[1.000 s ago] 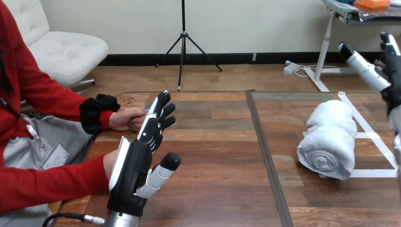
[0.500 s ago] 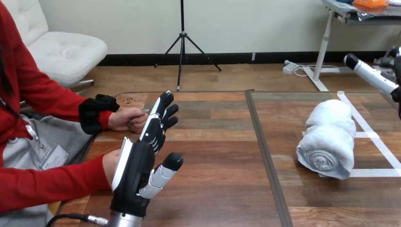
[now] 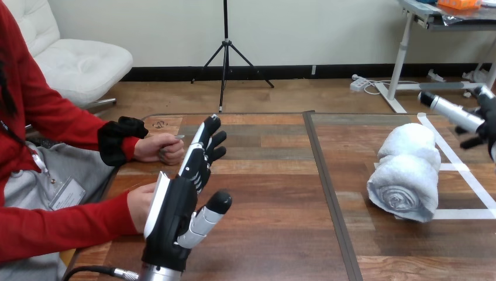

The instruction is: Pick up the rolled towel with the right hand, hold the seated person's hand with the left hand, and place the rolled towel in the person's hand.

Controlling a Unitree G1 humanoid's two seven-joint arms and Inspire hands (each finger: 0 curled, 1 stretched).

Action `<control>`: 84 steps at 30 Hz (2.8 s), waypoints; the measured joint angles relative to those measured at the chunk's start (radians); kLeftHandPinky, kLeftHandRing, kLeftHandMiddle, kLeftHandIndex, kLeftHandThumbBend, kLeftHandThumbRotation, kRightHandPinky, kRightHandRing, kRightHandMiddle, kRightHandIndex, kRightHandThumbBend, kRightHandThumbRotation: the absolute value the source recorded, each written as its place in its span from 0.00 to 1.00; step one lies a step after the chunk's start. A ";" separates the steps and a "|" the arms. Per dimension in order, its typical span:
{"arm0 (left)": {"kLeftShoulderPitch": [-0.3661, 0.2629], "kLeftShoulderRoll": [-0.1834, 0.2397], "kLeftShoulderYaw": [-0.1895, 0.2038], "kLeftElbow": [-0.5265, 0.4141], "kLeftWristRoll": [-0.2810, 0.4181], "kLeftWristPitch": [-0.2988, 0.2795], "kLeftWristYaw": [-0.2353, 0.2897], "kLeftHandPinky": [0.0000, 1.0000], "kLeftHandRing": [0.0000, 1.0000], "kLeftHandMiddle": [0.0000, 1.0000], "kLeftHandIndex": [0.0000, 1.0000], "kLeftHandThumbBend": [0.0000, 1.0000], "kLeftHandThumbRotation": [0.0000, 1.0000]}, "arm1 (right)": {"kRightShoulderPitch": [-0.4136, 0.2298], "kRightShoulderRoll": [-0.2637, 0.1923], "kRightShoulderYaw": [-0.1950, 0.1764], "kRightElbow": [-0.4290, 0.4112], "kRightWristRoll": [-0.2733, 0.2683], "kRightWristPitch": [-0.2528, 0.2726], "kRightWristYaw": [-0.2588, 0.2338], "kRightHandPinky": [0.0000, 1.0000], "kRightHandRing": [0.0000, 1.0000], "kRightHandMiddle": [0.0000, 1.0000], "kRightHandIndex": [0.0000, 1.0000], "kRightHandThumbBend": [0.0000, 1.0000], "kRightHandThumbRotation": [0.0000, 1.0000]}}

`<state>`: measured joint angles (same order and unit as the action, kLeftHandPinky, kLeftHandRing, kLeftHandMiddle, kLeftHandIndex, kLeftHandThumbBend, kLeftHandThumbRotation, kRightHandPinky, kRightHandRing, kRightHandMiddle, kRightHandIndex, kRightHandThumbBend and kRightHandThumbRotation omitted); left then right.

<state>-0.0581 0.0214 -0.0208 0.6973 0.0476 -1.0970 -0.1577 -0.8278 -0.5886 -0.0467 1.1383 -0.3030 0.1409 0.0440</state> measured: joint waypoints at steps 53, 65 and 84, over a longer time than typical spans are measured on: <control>0.003 -0.039 -0.042 -0.004 0.000 -0.004 -0.003 0.89 0.94 0.97 0.96 1.00 0.88 | -0.207 0.075 0.357 0.218 -0.286 0.125 0.231 0.99 1.00 1.00 1.00 0.90 1.00; 0.003 -0.042 -0.047 -0.006 -0.002 -0.009 -0.005 0.89 0.93 0.97 0.95 1.00 0.87 | -0.214 0.099 0.385 0.220 -0.291 0.079 0.279 1.00 1.00 1.00 1.00 0.81 1.00; 0.014 -0.041 -0.043 -0.044 0.013 -0.010 0.018 0.86 0.93 0.97 0.95 1.00 0.90 | -0.215 0.119 0.407 0.221 -0.302 0.064 0.283 1.00 1.00 1.00 1.00 0.82 1.00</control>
<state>-0.0443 -0.0200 -0.0634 0.6529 0.0602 -1.1066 -0.1396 -1.0426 -0.4699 0.3607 1.3590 -0.6050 0.2053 0.3273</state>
